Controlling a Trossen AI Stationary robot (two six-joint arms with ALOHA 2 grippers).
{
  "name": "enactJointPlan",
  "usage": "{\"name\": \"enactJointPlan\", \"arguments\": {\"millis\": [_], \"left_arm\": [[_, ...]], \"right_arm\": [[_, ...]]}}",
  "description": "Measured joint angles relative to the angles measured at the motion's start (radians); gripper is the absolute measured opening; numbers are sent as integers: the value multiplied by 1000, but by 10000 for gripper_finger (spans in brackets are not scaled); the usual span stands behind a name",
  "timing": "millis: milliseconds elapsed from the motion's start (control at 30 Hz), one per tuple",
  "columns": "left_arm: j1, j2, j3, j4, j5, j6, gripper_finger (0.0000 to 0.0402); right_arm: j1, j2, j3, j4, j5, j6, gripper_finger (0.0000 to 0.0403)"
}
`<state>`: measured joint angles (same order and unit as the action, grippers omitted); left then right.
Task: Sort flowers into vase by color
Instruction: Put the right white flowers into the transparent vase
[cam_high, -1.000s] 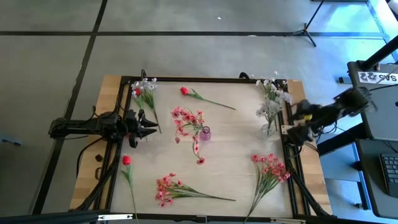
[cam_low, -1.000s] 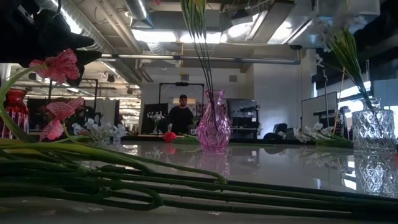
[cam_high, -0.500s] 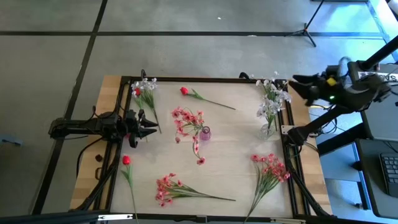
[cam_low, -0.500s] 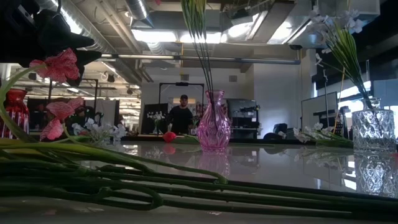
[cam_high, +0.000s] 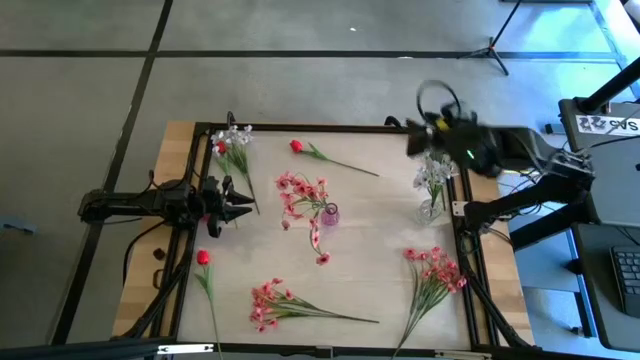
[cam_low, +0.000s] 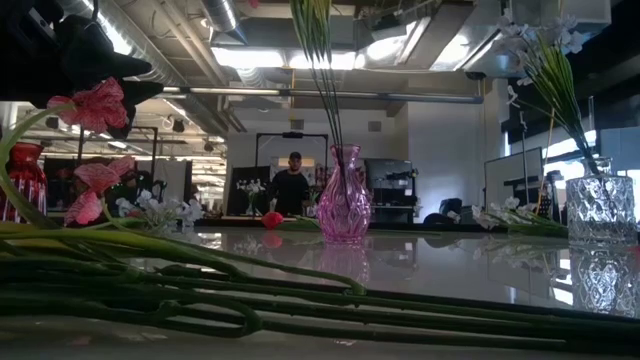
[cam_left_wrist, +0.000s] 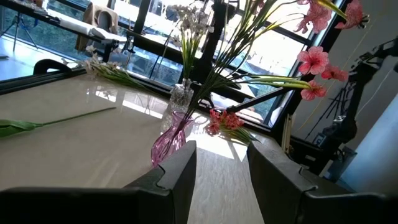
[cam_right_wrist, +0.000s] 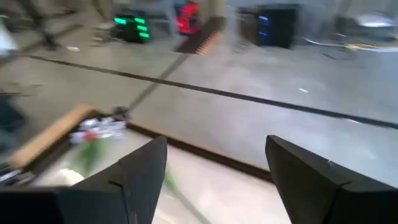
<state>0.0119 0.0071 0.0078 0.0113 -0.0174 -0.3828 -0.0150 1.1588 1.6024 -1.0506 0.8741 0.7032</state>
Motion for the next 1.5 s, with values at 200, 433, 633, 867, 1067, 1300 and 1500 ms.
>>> {"name": "enactJointPlan", "arguments": {"millis": [200, 433, 633, 867, 1067, 1300, 1500], "left_arm": [[0, 0, 0, 0, 0, 0, 141], [0, 0, 0, 0, 0, 0, 141], [0, -1, 0, 1, 0, 0, 141], [0, 0, 0, 0, 0, 0, 141], [0, 0, 0, 0, 0, 0, 141], [0, 0, 0, 0, 0, 0, 141], [0, 0, 0, 0, 0, 0, 141]], "right_arm": [[-442, 22, 1, -8, -238, -130, 272], [-943, 81, 1, -90, -618, -312, 272], [-1026, 170, -6, -84, -717, -366, 272], [-1024, 266, -43, -133, -648, -381, 272], [-928, 324, -75, -256, -481, -410, 272], [-863, 303, -259, -242, -436, -175, 272], [-904, 300, -464, -120, -553, -31, 272]]}}
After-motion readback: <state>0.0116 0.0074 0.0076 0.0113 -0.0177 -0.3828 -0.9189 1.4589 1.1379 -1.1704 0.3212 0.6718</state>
